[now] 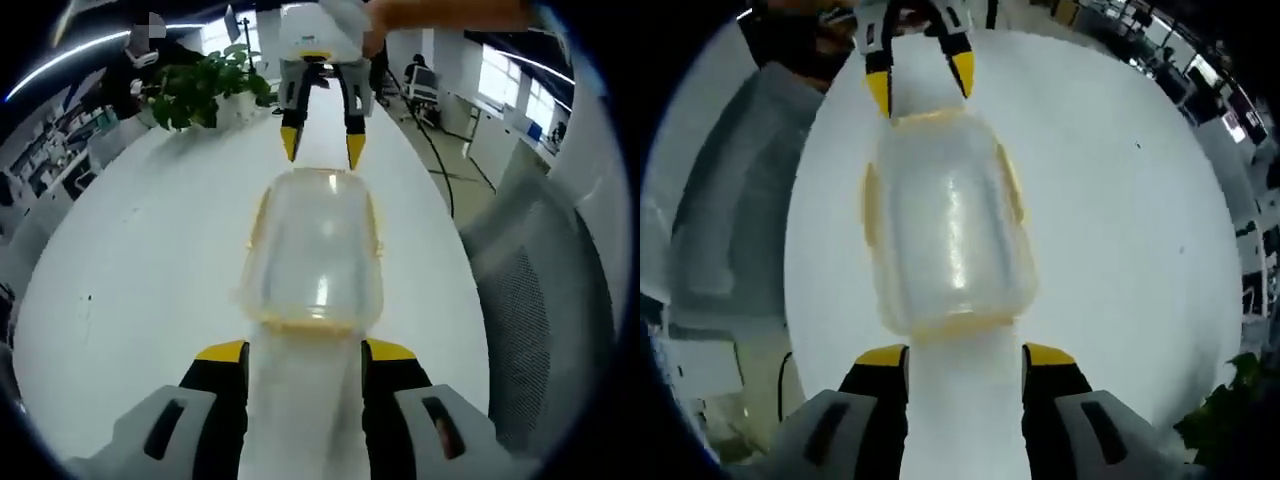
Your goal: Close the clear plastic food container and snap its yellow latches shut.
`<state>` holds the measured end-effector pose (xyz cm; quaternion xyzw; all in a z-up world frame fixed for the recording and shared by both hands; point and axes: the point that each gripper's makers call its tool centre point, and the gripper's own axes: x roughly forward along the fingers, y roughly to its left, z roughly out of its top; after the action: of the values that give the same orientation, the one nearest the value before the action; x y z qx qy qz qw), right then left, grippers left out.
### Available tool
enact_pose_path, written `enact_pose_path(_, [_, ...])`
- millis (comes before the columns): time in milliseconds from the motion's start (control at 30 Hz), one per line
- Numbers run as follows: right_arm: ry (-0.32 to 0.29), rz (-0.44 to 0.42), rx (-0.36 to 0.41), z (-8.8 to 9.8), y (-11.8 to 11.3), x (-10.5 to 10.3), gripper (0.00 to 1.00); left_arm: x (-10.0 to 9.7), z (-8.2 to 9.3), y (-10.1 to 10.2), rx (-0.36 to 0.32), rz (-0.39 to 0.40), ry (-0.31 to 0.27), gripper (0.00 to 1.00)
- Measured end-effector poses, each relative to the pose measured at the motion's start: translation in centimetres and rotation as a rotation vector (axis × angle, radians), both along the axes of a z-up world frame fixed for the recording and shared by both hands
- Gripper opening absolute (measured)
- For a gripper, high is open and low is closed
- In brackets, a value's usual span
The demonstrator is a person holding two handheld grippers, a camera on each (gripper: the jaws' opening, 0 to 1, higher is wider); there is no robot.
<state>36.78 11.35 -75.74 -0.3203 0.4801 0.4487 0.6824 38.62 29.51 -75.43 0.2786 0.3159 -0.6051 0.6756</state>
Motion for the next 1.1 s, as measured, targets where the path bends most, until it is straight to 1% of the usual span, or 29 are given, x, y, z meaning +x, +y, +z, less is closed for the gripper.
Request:
enact_pose_path(33, [-0.002,-0.012,0.011,0.2,0.3,-0.1,0.42,0.4,0.1,0.1,-0.005,0.037,-0.007,0.43])
enact_pose_path(67, [-0.007,0.026,-0.005,0.2,0.4,-0.7,0.42,0.8,-0.3,1.2,0.062,0.044,-0.036,0.42])
enact_pose_path(100, [-0.007,0.031,-0.016,0.1,0.6,-0.9,0.42,0.5,-0.3,1.1,0.055,0.039,-0.016,0.42])
enact_pose_path(133, [-0.005,0.025,-0.019,0.0,0.7,-1.1,0.42,0.0,0.0,0.6,0.022,0.073,0.028,0.42])
enact_pose_path(167, [-0.002,-0.011,-0.004,0.0,1.0,-1.1,0.41,-0.3,0.1,0.5,0.007,0.096,0.063,0.42])
enact_pose_path(200, [0.007,-0.079,0.034,0.2,1.5,-1.0,0.41,-0.6,0.2,0.4,-0.001,0.119,0.089,0.42])
enact_pose_path(267, [0.023,-0.155,0.083,0.5,2.1,-0.9,0.4,-0.5,-0.1,0.7,0.021,0.118,0.056,0.42])
enact_pose_path(300, [0.025,-0.181,0.104,0.7,2.4,-0.7,0.4,-0.5,-0.1,0.7,0.026,0.13,0.063,0.42])
enact_pose_path(333, [0.022,-0.219,0.116,0.8,2.5,-0.5,0.4,-0.8,-0.1,0.4,0.003,0.185,0.115,0.42])
enact_pose_path(367, [0.018,-0.243,0.118,0.8,2.4,-0.3,0.4,-0.9,0.1,0.1,-0.021,0.22,0.148,0.42])
enact_pose_path(400, [0.006,-0.26,0.114,0.8,2.2,-0.1,0.39,-0.9,0.3,-0.2,-0.043,0.244,0.168,0.42])
enact_pose_path(467, [0.004,-0.327,0.124,0.8,2.2,0.3,0.39,-0.8,0.4,-0.5,-0.063,0.315,0.207,0.41])
enact_pose_path(500, [-0.012,-0.369,0.131,0.9,2.3,0.7,0.39,-0.9,0.5,-1.1,-0.087,0.336,0.226,0.42])
enact_pose_path(533, [-0.014,-0.408,0.133,0.8,2.2,0.8,0.38,-1.0,0.6,-1.3,-0.099,0.359,0.244,0.42])
enact_pose_path(567, [-0.01,-0.429,0.139,0.8,2.3,0.9,0.38,-1.1,0.4,-1.4,-0.093,0.391,0.267,0.42])
enact_pose_path(600, [-0.011,-0.464,0.149,0.8,2.4,1.1,0.38,-1.0,0.4,-1.7,-0.102,0.398,0.273,0.42])
enact_pose_path(633, [-0.017,-0.49,0.155,0.8,2.5,1.2,0.38,-0.9,0.5,-1.9,-0.113,0.443,0.292,0.42])
enact_pose_path(700, [0.005,-0.561,0.166,0.5,2.5,1.2,0.39,-0.7,0.7,-2.3,-0.136,0.485,0.311,0.43])
enact_pose_path(733, [0.007,-0.606,0.172,0.4,2.4,1.4,0.4,-0.7,0.7,-2.3,-0.132,0.506,0.32,0.43])
enact_pose_path(767, [0.006,-0.628,0.178,0.4,2.4,1.5,0.4,-0.6,0.5,-2.1,-0.121,0.527,0.324,0.43])
enact_pose_path(800, [0.019,-0.669,0.186,0.2,2.4,1.5,0.4,-0.4,0.4,-2.1,-0.12,0.538,0.325,0.43])
enact_pose_path(867, [0.03,-0.733,0.195,0.1,2.3,1.5,0.4,-0.3,0.2,-2.0,-0.119,0.586,0.346,0.43])
enact_pose_path(900, [0.036,-0.765,0.198,-0.1,2.1,1.6,0.4,-0.2,0.2,-2.0,-0.118,0.592,0.347,0.43])
enact_pose_path(933, [0.041,-0.781,0.202,-0.2,2.1,1.7,0.4,-0.2,0.1,-2.0,-0.117,0.597,0.345,0.42])
enact_pose_path(967, [0.049,-0.813,0.213,-0.3,2.1,1.8,0.4,-0.2,0.0,-2.0,-0.112,0.609,0.353,0.42])
enact_pose_path(1067, [0.062,-0.844,0.221,-0.7,1.8,1.9,0.39,-0.2,-0.3,-1.9,-0.116,0.645,0.386,0.42])
enact_pose_path(1100, [0.073,-0.866,0.241,-0.7,2.0,1.9,0.39,-0.3,-0.3,-2.0,-0.119,0.647,0.393,0.42])
